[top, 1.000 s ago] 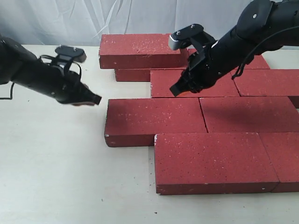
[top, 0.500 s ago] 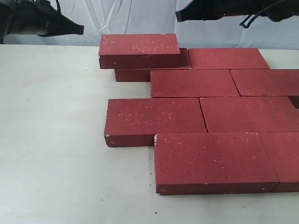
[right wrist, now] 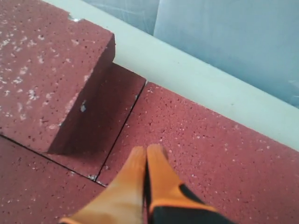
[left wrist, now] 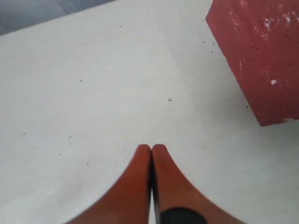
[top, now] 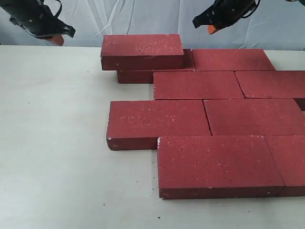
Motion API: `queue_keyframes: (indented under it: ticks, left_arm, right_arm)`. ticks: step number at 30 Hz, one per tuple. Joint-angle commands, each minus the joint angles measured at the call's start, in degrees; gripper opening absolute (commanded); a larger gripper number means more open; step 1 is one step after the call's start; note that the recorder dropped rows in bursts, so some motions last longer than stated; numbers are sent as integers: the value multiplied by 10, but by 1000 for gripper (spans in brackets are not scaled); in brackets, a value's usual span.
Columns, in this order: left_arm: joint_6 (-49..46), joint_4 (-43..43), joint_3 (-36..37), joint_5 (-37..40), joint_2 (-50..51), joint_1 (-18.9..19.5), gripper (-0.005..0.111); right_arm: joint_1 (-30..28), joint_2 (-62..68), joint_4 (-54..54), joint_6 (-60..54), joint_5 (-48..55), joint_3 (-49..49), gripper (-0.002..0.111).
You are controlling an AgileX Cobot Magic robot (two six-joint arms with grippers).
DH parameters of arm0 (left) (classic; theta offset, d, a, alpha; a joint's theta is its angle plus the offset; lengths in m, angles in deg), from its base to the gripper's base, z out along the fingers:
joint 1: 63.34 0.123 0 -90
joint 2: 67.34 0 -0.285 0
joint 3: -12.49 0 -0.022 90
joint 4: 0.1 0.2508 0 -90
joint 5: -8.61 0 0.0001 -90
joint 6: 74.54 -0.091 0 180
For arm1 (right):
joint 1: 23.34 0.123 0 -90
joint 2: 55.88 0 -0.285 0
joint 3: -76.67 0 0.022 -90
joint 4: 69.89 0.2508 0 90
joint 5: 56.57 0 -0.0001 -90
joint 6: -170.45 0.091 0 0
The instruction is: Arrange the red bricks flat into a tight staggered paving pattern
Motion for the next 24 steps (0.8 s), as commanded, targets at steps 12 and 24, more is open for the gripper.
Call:
queue_keyframes:
  ticks: [12,24]
  left_arm:
    - [8,-68,-126,-15,138,-36,0]
    - [8,-74,-142,-16,155,-49,0]
  right_arm:
    - [25,116,9,-1,-24,-106,-1]
    - [41,143,7,-1,-59,-107,-1]
